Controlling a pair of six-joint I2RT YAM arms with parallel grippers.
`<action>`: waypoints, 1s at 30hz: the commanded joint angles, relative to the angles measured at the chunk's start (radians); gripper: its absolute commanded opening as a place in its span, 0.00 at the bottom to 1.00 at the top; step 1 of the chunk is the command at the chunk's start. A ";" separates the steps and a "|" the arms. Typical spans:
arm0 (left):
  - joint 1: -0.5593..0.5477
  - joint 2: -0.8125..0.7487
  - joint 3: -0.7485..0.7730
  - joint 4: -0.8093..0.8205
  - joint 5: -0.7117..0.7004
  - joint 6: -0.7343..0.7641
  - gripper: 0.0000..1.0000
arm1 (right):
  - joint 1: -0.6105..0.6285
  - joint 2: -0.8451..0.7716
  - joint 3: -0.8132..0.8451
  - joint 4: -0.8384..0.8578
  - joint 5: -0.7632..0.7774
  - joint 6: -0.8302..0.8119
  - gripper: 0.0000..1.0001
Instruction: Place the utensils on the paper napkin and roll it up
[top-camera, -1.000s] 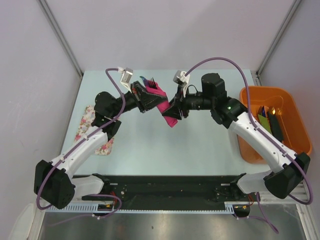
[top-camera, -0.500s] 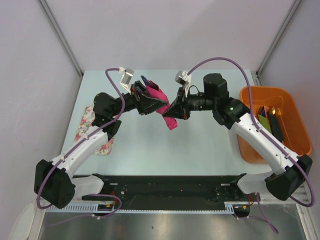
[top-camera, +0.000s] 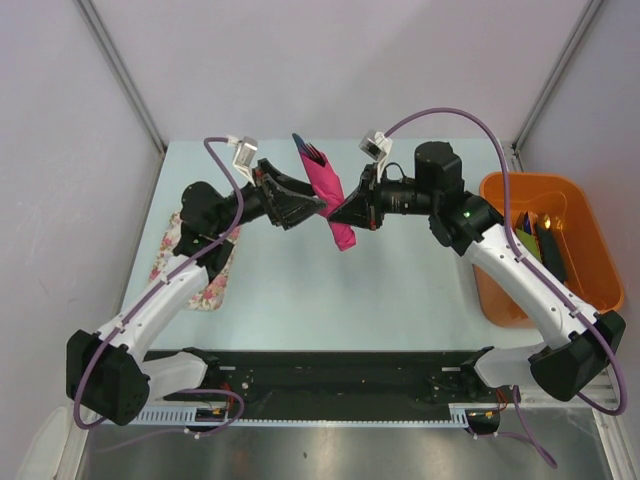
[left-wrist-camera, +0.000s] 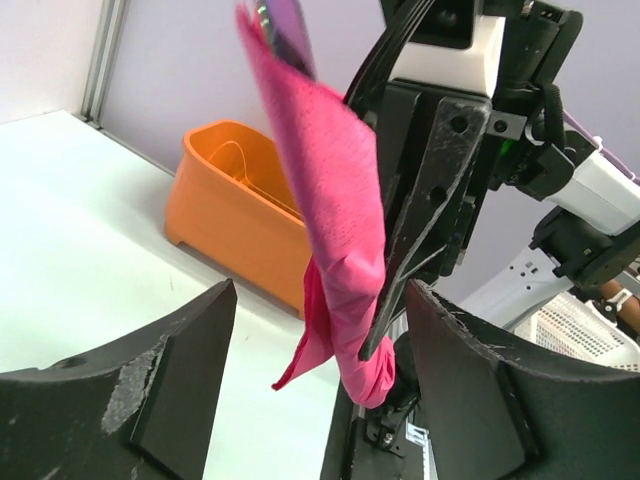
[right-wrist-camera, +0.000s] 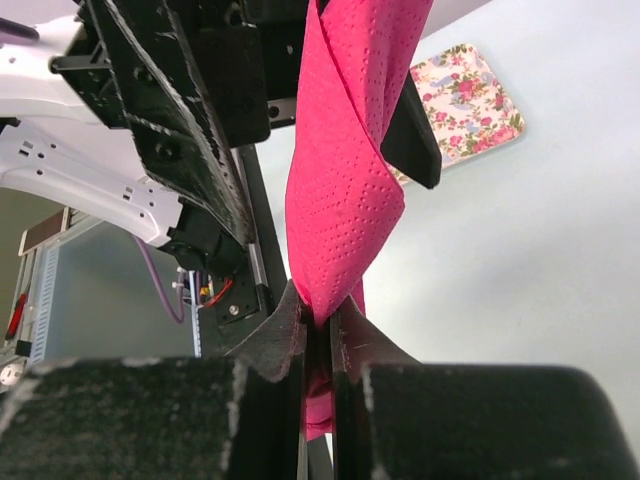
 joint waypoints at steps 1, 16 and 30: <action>-0.005 0.009 -0.015 0.064 0.000 -0.050 0.72 | 0.006 -0.009 0.060 0.092 -0.016 0.023 0.00; -0.033 0.049 -0.039 0.209 0.022 -0.178 0.11 | 0.034 0.001 0.060 0.080 0.001 -0.014 0.00; -0.033 0.105 -0.030 0.335 0.045 -0.275 0.50 | 0.023 0.009 0.058 0.087 -0.013 -0.011 0.00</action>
